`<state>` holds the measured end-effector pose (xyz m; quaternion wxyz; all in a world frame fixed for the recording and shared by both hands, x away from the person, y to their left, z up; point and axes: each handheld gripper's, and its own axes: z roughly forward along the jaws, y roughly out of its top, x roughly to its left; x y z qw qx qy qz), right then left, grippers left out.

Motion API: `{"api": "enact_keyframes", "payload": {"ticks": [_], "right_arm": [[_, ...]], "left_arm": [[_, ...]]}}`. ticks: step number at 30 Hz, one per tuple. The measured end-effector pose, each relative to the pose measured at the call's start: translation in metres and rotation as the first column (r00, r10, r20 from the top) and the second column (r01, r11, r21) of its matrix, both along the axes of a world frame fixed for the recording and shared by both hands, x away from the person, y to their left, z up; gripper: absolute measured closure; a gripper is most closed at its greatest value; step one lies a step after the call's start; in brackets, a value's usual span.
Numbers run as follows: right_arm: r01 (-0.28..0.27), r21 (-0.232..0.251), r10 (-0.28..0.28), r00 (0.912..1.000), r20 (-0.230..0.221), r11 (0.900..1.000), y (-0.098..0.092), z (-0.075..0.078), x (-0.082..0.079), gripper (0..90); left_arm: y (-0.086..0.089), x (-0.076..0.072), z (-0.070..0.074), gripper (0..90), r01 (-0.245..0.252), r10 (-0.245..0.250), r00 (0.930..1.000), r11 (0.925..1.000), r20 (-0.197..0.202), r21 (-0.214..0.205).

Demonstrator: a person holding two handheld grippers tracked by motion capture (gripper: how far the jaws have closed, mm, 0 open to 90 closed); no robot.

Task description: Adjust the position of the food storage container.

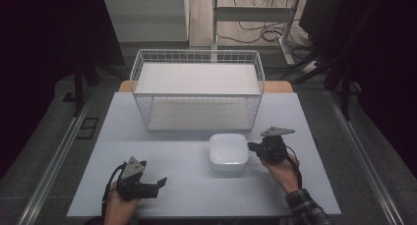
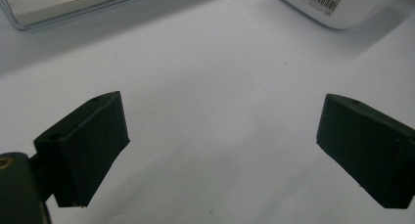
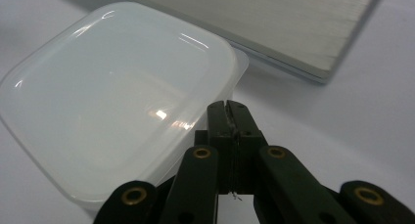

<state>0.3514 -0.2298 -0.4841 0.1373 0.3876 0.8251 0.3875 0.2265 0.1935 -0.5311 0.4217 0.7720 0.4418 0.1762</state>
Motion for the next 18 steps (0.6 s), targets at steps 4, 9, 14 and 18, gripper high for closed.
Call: {"api": "enact_keyframes", "payload": {"ticks": [4, 9, 14, 18], "right_arm": [[-0.021, -0.001, 0.021, 0.9998, 0.006, 0.9998, 0.01, -0.001, -0.003, 89.1], [-0.058, 0.006, 0.058, 0.9983, 0.005, 0.9983, 0.028, -0.002, -0.007, 89.2], [-0.101, 0.009, 0.101, 0.9948, 0.005, 0.9948, 0.042, -0.004, -0.013, 89.1], [-0.119, 0.011, 0.119, 0.9929, 0.003, 0.9929, 0.049, -0.006, -0.016, 89.0]], "left_arm": [[0.0, 0.0, 0.0, 4.5, -0.001, 0.001, 1.0, 1.0, 0.0, -0.001], [0.0, 0.0, 0.0, 4.6, -0.001, 0.001, 1.0, 1.0, -0.001, -0.002], [0.0, 0.0, 0.0, 4.6, 0.0, 0.0, 1.0, 1.0, -0.001, -0.003], [0.0, 0.0, 0.0, 4.6, 0.0, 0.0, 1.0, 1.0, -0.001, -0.004]]}}
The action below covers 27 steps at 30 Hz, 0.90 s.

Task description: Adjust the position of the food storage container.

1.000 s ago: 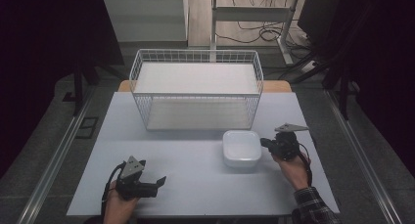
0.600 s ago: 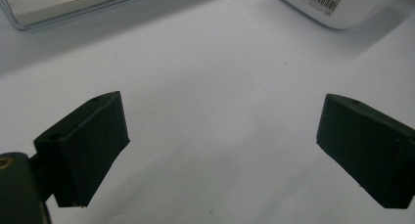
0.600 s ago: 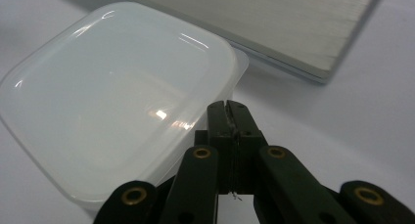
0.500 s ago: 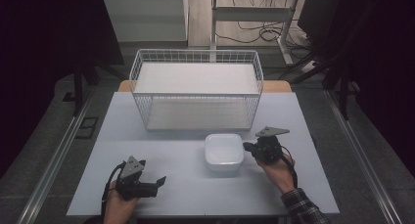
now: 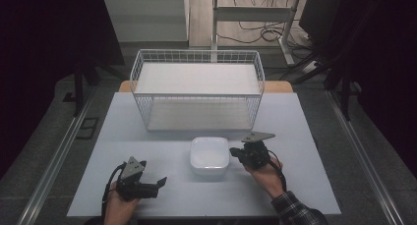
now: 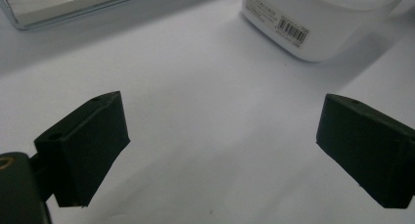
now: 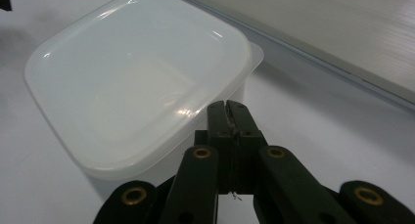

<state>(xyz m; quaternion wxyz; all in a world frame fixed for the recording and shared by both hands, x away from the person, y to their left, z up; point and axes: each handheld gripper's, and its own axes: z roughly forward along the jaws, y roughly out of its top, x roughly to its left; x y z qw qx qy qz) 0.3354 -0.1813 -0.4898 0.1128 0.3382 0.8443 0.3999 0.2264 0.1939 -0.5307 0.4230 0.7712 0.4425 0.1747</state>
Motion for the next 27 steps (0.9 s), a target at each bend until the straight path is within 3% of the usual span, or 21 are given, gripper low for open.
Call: {"api": "enact_keyframes", "payload": {"ticks": [8, 27], "right_arm": [[-0.028, -0.026, 0.029, 0.9994, 0.017, 0.9993, 0.012, -0.003, -0.006, 87.9], [-0.003, 0.029, 0.001, 0.9987, 0.051, 0.9996, 0.016, -0.004, 0.009, 88.4]], "left_arm": [[0.0, 0.0, 0.0, 4.7, 0.002, -0.002, 1.0, 1.0, 0.001, -0.001], [-0.001, 0.0, 0.0, 4.7, 0.004, -0.004, 1.0, 1.0, -0.002, 0.002]]}}
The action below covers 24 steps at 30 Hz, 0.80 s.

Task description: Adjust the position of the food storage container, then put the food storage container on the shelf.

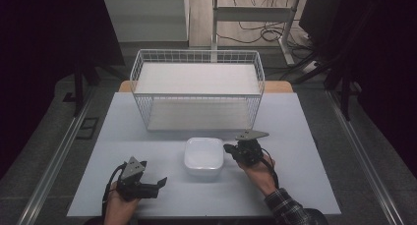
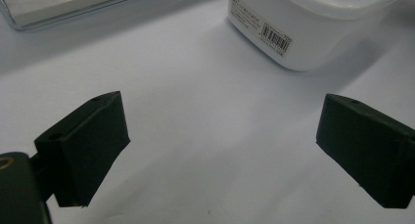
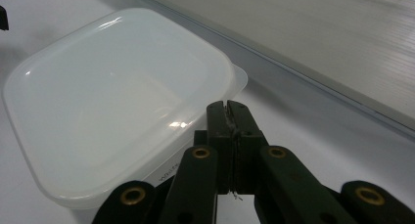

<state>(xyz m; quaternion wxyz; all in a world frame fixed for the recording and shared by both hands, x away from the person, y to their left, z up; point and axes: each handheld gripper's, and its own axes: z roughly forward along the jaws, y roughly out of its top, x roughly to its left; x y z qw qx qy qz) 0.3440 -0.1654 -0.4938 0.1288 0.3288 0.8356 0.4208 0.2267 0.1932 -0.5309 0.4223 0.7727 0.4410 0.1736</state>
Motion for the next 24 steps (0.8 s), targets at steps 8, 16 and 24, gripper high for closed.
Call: {"api": "enact_keyframes", "payload": {"ticks": [8, 16, 24], "right_arm": [[0.028, 0.007, -0.029, 0.999, 0.035, 0.9996, -0.008, 0.008, -0.008, 65.9], [-0.011, -0.016, 0.012, 0.9986, 0.051, 0.9998, -0.022, 0.004, -0.02, 15.1], [-0.045, -0.038, 0.047, 0.9966, 0.068, 0.9983, -0.022, 0.002, -0.024, 5.5]], "left_arm": [[0.001, -0.001, 0.003, 5.1, 0.016, -0.016, 0.9998, 0.999, -0.01, -0.042], [0.001, -0.002, 0.003, 4.6, 0.025, -0.025, 0.9997, 0.9987, 0.001, -0.045], [0.0, 0.0, 0.002, 4.2, 0.027, -0.027, 0.9996, 0.9974, 0.001, -0.066]]}}
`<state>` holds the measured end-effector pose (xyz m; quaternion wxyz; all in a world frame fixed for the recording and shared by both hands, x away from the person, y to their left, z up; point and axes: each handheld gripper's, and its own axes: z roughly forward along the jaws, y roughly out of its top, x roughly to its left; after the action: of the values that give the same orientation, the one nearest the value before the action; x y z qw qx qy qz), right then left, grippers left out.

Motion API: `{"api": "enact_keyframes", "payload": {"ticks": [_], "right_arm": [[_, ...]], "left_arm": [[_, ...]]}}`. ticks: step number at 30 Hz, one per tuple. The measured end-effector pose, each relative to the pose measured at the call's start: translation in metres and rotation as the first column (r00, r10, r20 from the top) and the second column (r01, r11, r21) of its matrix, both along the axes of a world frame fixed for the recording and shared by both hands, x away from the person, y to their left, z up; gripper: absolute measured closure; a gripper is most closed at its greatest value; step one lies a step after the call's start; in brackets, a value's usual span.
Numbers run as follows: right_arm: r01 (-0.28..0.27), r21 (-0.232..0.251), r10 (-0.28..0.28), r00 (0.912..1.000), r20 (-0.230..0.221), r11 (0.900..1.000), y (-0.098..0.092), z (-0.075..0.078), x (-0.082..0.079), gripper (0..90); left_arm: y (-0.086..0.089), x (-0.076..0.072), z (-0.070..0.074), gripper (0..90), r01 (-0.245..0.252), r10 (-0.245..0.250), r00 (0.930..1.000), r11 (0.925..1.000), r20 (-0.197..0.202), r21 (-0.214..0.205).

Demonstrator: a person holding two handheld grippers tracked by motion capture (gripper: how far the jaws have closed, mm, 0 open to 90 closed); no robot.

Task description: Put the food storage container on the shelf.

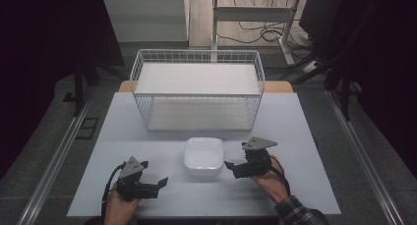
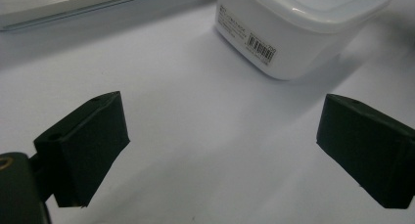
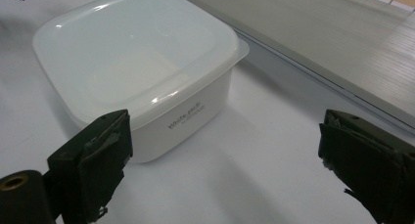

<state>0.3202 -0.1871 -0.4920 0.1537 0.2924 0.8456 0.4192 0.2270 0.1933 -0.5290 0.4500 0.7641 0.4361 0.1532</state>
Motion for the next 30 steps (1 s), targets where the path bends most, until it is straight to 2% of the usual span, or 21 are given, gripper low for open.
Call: {"api": "enact_keyframes", "payload": {"ticks": [2, 6, 9, 14, 15, 19, 20, 23, 27, 28, 30], "right_arm": [[-0.015, 0.015, 0.015, 0.9998, -0.01, 0.9998, -0.001, 0.001, 0.0, 5.4], [-0.024, 0.017, 0.024, 0.9996, -0.013, 0.9996, -0.001, 0.002, 0.0, 5.4], [-0.025, 0.038, 0.025, 0.9995, -0.019, 0.999, 0.001, 0.001, 0.0, 4.5], [-0.034, 0.053, 0.036, 0.9991, -0.022, 0.998, 0.007, 0.0, 0.0, 3.8], [-0.033, 0.062, 0.034, 0.9992, -0.022, 0.9975, 0.01, 0.001, 0.0, 3.7], [-0.031, 0.075, 0.034, 0.9988, -0.037, 0.9967, 0.015, 0.002, 0.002, 3.6], [-0.028, 0.074, 0.031, 0.9989, -0.036, 0.9969, 0.017, 0.002, 0.002, 3.7], [-0.023, 0.073, 0.026, 0.9989, -0.039, 0.9971, 0.022, 0.003, 0.004, 2.8], [-0.028, 0.058, 0.03, 0.9991, -0.032, 0.9979, 0.029, 0.004, 0.005, 0.0], [-0.041, 0.079, 0.045, 0.9974, -0.056, 0.996, 0.032, 0.004, 0.008, 0.0], [-0.024, 0.088, 0.03, 0.9968, -0.074, 0.9958, 0.036, 0.005, 0.011, 0.0]], "left_arm": [[-0.002, 0.002, 0.0, 3.9, 0.01, -0.011, 0.9998, 0.9999, 0.016, 0.012], [-0.007, 0.007, 0.002, 4.5, 0.032, -0.032, 0.9995, 0.9995, 0.009, 0.007], [-0.013, 0.013, 0.005, 5.3, 0.046, -0.046, 0.9989, 0.9989, 0.006, 0.003], [-0.021, 0.03, 0.011, 5.3, 0.06, -0.06, 0.9982, 0.9981, -0.001, -0.017], [-0.024, 0.036, 0.011, 4.7, 0.072, -0.073, 0.9972, 0.997, -0.018, -0.028], [-0.034, 0.048, 0.014, 3.5, 0.102, -0.102, 0.9943, 0.9945, -0.03, -0.023], [-0.034, 0.048, 0.014, 3.4, 0.102, -0.102, 0.9943, 0.9945, -0.03, -0.023], [-0.044, 0.06, 0.019, 3.3, 0.142, -0.143, 0.9895, 0.9888, -0.018, -0.045], [-0.053, 0.069, 0.022, 4.8, 0.154, -0.155, 0.9879, 0.9873, -0.009, -0.038], [-0.058, 0.076, 0.023, 5.2, 0.16, -0.16, 0.987, 0.9863, -0.012, -0.04], [-0.064, 0.082, 0.022, 5.7, 0.167, -0.168, 0.9857, 0.9852, -0.014, -0.038]]}}
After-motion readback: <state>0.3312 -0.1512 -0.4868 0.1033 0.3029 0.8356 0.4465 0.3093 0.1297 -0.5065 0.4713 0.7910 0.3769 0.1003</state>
